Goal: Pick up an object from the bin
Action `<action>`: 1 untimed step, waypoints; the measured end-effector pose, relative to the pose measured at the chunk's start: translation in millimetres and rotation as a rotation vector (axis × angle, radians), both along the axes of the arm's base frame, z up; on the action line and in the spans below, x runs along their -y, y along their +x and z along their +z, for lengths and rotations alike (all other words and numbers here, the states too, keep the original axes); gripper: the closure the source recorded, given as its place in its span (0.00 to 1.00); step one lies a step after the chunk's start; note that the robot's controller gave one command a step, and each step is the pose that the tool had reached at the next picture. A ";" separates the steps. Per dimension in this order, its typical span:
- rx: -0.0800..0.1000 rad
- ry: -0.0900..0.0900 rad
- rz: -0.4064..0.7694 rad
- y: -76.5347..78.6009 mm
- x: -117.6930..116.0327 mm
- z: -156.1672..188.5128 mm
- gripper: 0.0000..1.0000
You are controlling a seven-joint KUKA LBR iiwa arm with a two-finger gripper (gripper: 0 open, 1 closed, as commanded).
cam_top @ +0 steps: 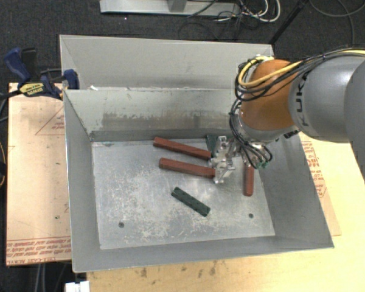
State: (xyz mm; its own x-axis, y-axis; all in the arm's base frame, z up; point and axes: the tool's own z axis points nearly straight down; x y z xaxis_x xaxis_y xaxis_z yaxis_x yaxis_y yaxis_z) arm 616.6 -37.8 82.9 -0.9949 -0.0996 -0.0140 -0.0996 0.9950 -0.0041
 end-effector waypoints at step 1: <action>0.000 0.000 0.000 0.0 0.0 0.0 1.00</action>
Offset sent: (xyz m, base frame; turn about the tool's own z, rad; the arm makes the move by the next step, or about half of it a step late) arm 0.0266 0.0206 0.1515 0.0281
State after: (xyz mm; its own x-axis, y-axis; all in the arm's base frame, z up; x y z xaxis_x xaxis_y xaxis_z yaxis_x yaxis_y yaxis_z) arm 616.6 -37.8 82.9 -0.9949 -0.1001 -0.0140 -0.1000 0.9950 -0.0043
